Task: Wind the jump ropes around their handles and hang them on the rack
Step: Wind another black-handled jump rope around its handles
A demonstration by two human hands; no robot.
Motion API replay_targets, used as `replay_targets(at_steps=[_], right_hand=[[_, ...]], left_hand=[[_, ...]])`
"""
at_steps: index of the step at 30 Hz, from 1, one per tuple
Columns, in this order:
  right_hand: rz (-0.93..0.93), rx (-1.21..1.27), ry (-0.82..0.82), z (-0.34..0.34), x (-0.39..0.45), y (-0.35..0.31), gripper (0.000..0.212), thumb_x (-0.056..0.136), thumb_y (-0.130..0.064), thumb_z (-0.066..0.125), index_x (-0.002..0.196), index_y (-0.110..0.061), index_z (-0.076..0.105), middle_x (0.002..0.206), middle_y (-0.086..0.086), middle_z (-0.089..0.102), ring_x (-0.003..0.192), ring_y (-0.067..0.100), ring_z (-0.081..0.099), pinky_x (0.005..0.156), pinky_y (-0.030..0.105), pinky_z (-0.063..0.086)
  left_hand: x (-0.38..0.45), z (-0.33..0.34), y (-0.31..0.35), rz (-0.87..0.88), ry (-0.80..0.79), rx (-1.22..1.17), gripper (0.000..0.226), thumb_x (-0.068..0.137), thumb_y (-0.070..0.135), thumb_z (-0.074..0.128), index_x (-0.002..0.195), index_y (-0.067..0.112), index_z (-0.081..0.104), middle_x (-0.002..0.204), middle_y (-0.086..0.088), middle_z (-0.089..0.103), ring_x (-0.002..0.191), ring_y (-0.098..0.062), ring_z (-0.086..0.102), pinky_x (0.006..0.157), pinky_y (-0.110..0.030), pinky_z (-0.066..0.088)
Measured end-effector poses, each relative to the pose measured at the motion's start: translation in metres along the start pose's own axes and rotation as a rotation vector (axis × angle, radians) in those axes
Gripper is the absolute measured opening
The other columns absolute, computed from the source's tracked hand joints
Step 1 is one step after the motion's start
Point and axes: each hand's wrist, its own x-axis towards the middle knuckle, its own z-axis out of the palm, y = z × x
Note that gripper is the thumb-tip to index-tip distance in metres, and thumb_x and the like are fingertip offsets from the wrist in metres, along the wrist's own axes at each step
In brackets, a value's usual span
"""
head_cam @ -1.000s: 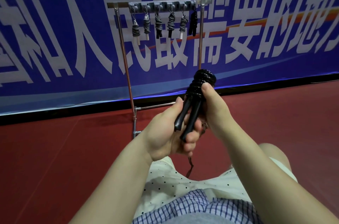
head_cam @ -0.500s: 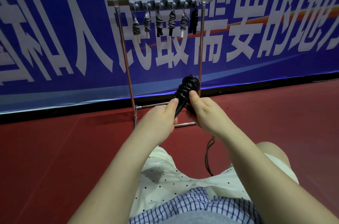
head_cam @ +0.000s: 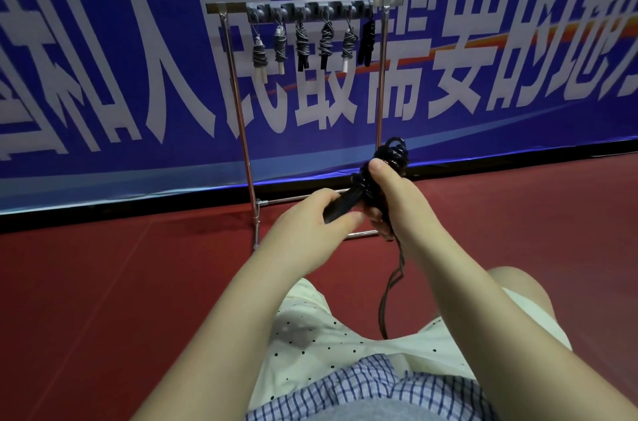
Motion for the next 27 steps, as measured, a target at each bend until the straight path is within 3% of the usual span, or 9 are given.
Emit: replay_targets(at_steps=[3,5,7,10,13,15,19,23,27], right_hand=[[-0.102,0.179,-0.055,-0.004,0.001,0.002,0.039,0.064,-0.056,0.057,0.060,-0.018,0.046,0.048,-0.001,0.037,0.039,0.008,0.030,0.039,0.018,0.023],[-0.182,0.286,-0.127,-0.004,0.002,0.005,0.049,0.045,-0.063,0.071,0.060,-0.021,0.051,0.055,0.001,0.044,0.045,0.010,0.037,0.044,0.018,0.026],[-0.241,0.346,-0.231,-0.003,0.001,0.005,0.055,0.040,-0.062,0.074,0.064,-0.016,0.059,0.055,0.000,0.054,0.045,0.013,0.046,0.045,0.019,0.028],[-0.276,0.461,-0.422,-0.001,0.000,0.001,0.072,0.045,-0.066,0.075,0.075,-0.003,0.057,0.050,-0.005,0.059,0.044,0.015,0.052,0.046,0.019,0.033],[-0.241,0.386,-0.392,-0.003,0.002,0.001,0.075,0.044,-0.067,0.074,0.077,-0.003,0.053,0.050,-0.002,0.057,0.045,0.011,0.053,0.049,0.023,0.040],[-0.223,0.235,-0.335,-0.006,0.003,0.001,0.068,0.050,-0.067,0.067,0.078,-0.006,0.054,0.052,-0.001,0.053,0.049,0.012,0.047,0.052,0.027,0.034],[-0.169,-0.022,-0.406,-0.010,0.004,-0.002,0.066,0.071,-0.070,0.039,0.088,-0.008,0.052,0.054,-0.001,0.045,0.048,0.011,0.035,0.048,0.023,0.028],[-0.136,-0.253,-0.349,-0.010,0.002,-0.002,0.065,0.085,-0.071,0.029,0.071,-0.012,0.053,0.060,0.009,0.041,0.049,0.015,0.031,0.048,0.028,0.026],[-0.131,-0.430,-0.205,-0.005,0.000,0.000,0.061,0.100,-0.053,0.020,0.053,-0.017,0.038,0.043,-0.008,0.036,0.040,0.008,0.027,0.050,0.027,0.023]], left_hand=[[-0.001,-0.008,0.004,-0.036,-0.197,-0.279,0.025,0.090,0.045,0.055,0.091,0.021,0.061,0.068,0.010,0.064,0.063,-0.005,0.059,0.072,-0.032,0.046],[-0.005,-0.010,0.009,-0.050,-0.316,-0.471,0.030,0.092,0.041,0.051,0.092,0.014,0.064,0.070,0.004,0.070,0.071,-0.011,0.067,0.083,-0.037,0.051],[-0.009,-0.007,0.013,-0.065,-0.389,-0.645,0.043,0.088,0.044,0.050,0.102,0.007,0.065,0.078,-0.004,0.072,0.081,-0.022,0.069,0.089,-0.042,0.050],[-0.016,0.002,0.015,-0.147,-0.599,-1.004,0.052,0.078,0.051,0.046,0.090,0.005,0.068,0.070,-0.007,0.068,0.070,-0.025,0.066,0.077,-0.040,0.053],[-0.017,0.005,0.014,-0.207,-0.720,-1.204,0.054,0.080,0.058,0.039,0.079,0.011,0.067,0.057,0.001,0.054,0.049,-0.014,0.054,0.055,-0.026,0.051],[-0.014,0.003,0.012,-0.224,-0.667,-1.164,0.048,0.078,0.058,0.040,0.077,0.014,0.058,0.051,0.005,0.044,0.042,-0.010,0.042,0.049,-0.021,0.040],[-0.010,0.002,0.009,-0.240,-0.467,-1.034,0.041,0.089,0.053,0.039,0.077,0.016,0.051,0.049,0.007,0.041,0.039,-0.008,0.037,0.045,-0.019,0.034],[-0.006,0.003,0.003,-0.223,-0.232,-0.836,0.039,0.099,0.043,0.039,0.078,0.014,0.054,0.050,0.005,0.047,0.041,-0.010,0.041,0.044,-0.019,0.031],[-0.002,0.000,0.004,-0.165,-0.064,-0.551,0.031,0.099,0.027,0.042,0.075,0.011,0.053,0.055,0.000,0.048,0.038,-0.006,0.042,0.039,-0.016,0.035]])
